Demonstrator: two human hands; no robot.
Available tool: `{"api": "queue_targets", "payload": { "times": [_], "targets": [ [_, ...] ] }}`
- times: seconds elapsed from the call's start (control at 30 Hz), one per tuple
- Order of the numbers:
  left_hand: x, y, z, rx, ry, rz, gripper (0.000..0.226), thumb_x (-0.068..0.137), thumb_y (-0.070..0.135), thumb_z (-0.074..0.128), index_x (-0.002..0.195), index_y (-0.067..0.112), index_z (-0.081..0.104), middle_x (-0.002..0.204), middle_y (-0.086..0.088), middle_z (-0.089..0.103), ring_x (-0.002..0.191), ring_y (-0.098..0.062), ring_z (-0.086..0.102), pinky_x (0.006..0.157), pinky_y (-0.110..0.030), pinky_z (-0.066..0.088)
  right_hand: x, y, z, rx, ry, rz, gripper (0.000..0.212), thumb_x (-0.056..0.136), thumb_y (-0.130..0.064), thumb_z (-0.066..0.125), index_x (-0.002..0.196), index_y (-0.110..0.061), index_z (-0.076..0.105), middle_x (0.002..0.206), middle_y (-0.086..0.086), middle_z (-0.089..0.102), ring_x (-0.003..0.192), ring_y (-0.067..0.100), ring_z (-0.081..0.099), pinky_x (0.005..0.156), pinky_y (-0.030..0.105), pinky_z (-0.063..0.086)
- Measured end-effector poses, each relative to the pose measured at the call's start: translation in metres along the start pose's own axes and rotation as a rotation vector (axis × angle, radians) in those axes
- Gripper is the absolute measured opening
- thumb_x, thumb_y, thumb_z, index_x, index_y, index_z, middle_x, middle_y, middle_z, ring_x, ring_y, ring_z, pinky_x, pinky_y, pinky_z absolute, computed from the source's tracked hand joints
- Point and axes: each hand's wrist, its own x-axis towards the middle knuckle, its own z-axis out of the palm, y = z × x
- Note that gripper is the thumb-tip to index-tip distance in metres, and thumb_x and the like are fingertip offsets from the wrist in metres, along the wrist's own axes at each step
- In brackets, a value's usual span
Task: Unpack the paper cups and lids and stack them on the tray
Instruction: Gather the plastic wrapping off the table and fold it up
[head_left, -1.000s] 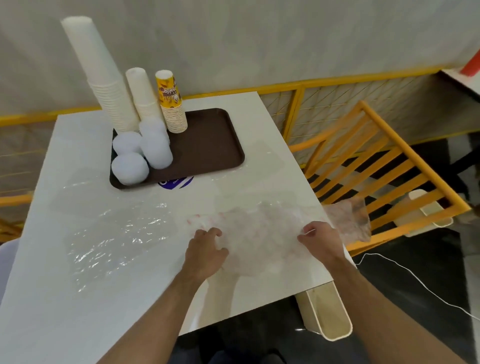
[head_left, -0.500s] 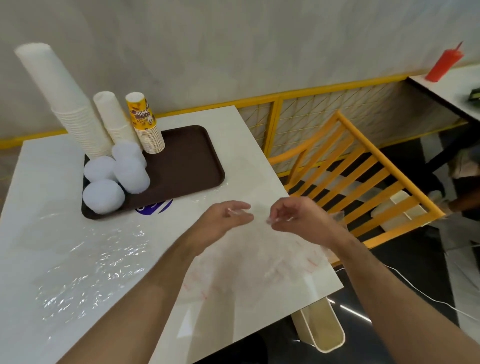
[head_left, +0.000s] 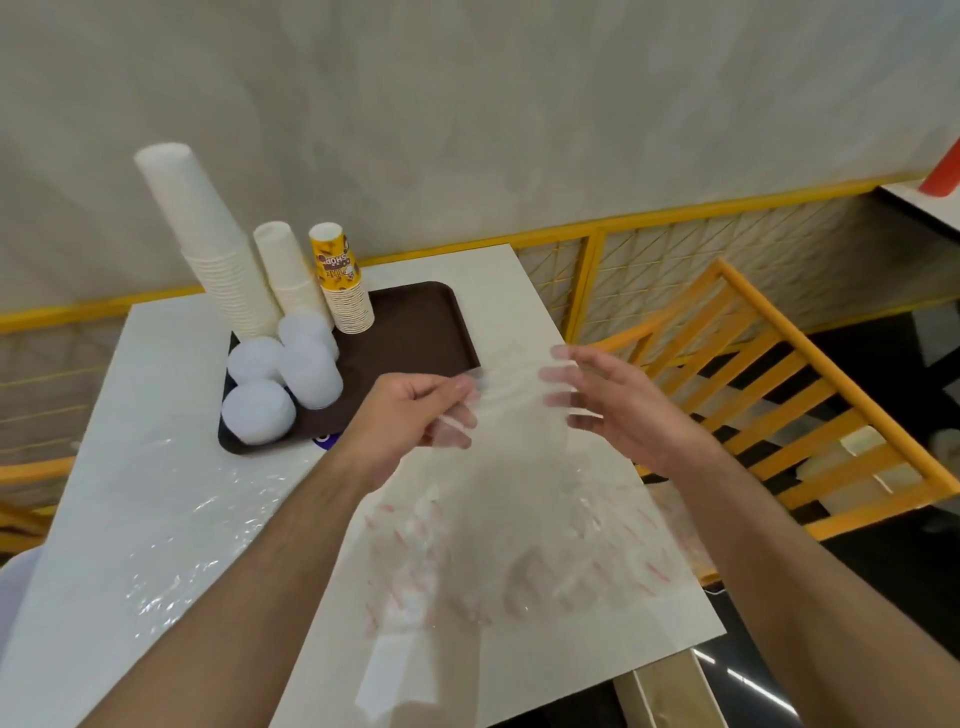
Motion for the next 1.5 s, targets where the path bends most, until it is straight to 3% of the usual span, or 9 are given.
{"api": "queue_targets", "payload": {
  "times": [0.07, 0.27, 0.5, 0.7, 0.97, 1.17, 1.33, 1.4, 1.5],
  "targets": [
    [0.002, 0.001, -0.002, -0.048, 0.06, -0.013, 0.021, 0.094, 0.026, 0.065, 0.09, 0.009, 0.077, 0.081, -0.012, 0.075, 0.057, -0.021, 0.069, 0.072, -0.037, 0.061, 0.002, 0.016, 0.008, -0.174, -0.16, 0.103, 0.054, 0.083, -0.033, 0.078, 0.131, -0.02, 0.059, 0.122, 0.005, 0.072, 0.11, 0.026, 0.068, 0.087, 0.034, 0.048],
    [0.003, 0.004, -0.034, -0.047, 0.204, -0.036, 0.025, 0.094, 0.028, 0.065, 0.098, 0.006, 0.076, 0.091, -0.013, 0.077, 0.072, -0.023, 0.072, 0.073, -0.035, 0.061, 0.005, 0.035, 0.006, -0.363, -0.223, 0.168, 0.003, 0.091, -0.016, 0.073, 0.091, -0.014, 0.075, 0.083, 0.005, 0.072, 0.075, 0.017, 0.066, 0.07, 0.029, 0.046],
    [0.002, 0.004, -0.061, -0.198, 0.328, -0.032, 0.019, 0.093, 0.024, 0.066, 0.097, 0.009, 0.076, 0.092, -0.009, 0.077, 0.077, -0.016, 0.073, 0.071, -0.025, 0.061, 0.01, 0.032, 0.007, -0.386, -0.357, 0.28, 0.011, 0.091, -0.008, 0.072, 0.1, -0.014, 0.072, 0.099, 0.01, 0.074, 0.087, 0.021, 0.069, 0.074, 0.028, 0.05],
    [-0.004, 0.0, -0.079, -0.293, 0.369, -0.059, 0.02, 0.092, 0.025, 0.068, 0.099, 0.008, 0.076, 0.091, -0.007, 0.077, 0.076, -0.013, 0.072, 0.068, -0.022, 0.06, 0.019, 0.029, 0.003, 0.049, 0.053, 0.165, 0.014, 0.099, -0.02, 0.061, 0.101, -0.015, 0.074, 0.088, 0.007, 0.067, 0.075, 0.018, 0.065, 0.071, 0.034, 0.048],
    [-0.023, -0.003, -0.093, -0.262, 0.087, 0.015, 0.045, 0.092, -0.004, 0.059, 0.129, 0.022, 0.062, 0.111, -0.014, 0.073, 0.104, -0.022, 0.071, 0.075, -0.02, 0.057, 0.019, 0.009, -0.001, -0.009, -0.015, 0.15, 0.043, 0.08, -0.009, 0.072, 0.122, -0.011, 0.063, 0.096, 0.017, 0.074, 0.071, 0.019, 0.065, 0.067, 0.026, 0.056],
    [-0.027, 0.0, -0.095, -0.188, -0.301, -0.11, 0.057, 0.083, -0.011, 0.057, 0.135, 0.012, 0.057, 0.135, -0.002, 0.064, 0.113, -0.03, 0.067, 0.084, -0.025, 0.059, 0.029, -0.001, 0.008, 0.124, 0.123, 0.038, 0.018, 0.099, -0.011, 0.057, 0.115, -0.017, 0.062, 0.103, 0.014, 0.074, 0.066, 0.014, 0.067, 0.065, 0.023, 0.058],
    [-0.016, -0.005, -0.085, -0.216, -0.193, -0.081, 0.063, 0.088, -0.017, 0.054, 0.14, 0.018, 0.054, 0.142, 0.008, 0.057, 0.109, -0.026, 0.065, 0.083, -0.028, 0.059, 0.019, 0.034, 0.016, 0.341, 0.009, 0.087, 0.056, 0.093, -0.015, 0.065, 0.135, -0.045, 0.043, 0.125, 0.016, 0.069, 0.106, 0.039, 0.068, 0.097, 0.049, 0.055],
    [-0.015, -0.01, -0.085, -0.227, -0.132, -0.075, 0.064, 0.088, -0.018, 0.055, 0.141, 0.017, 0.053, 0.143, 0.007, 0.056, 0.109, -0.03, 0.061, 0.081, -0.028, 0.06, 0.013, 0.048, 0.019, 0.328, 0.002, 0.088, 0.074, 0.089, 0.003, 0.066, 0.133, -0.051, 0.043, 0.121, 0.022, 0.069, 0.098, 0.037, 0.068, 0.094, 0.045, 0.057],
    [-0.017, -0.012, -0.09, -0.189, -0.091, -0.061, 0.065, 0.087, -0.018, 0.057, 0.142, 0.016, 0.052, 0.142, 0.008, 0.056, 0.111, -0.026, 0.068, 0.082, -0.029, 0.06, 0.012, 0.049, 0.014, 0.296, 0.048, 0.025, 0.059, 0.087, 0.005, 0.064, 0.13, -0.034, 0.051, 0.11, 0.023, 0.07, 0.078, 0.026, 0.066, 0.076, 0.034, 0.059]
  ]
}}
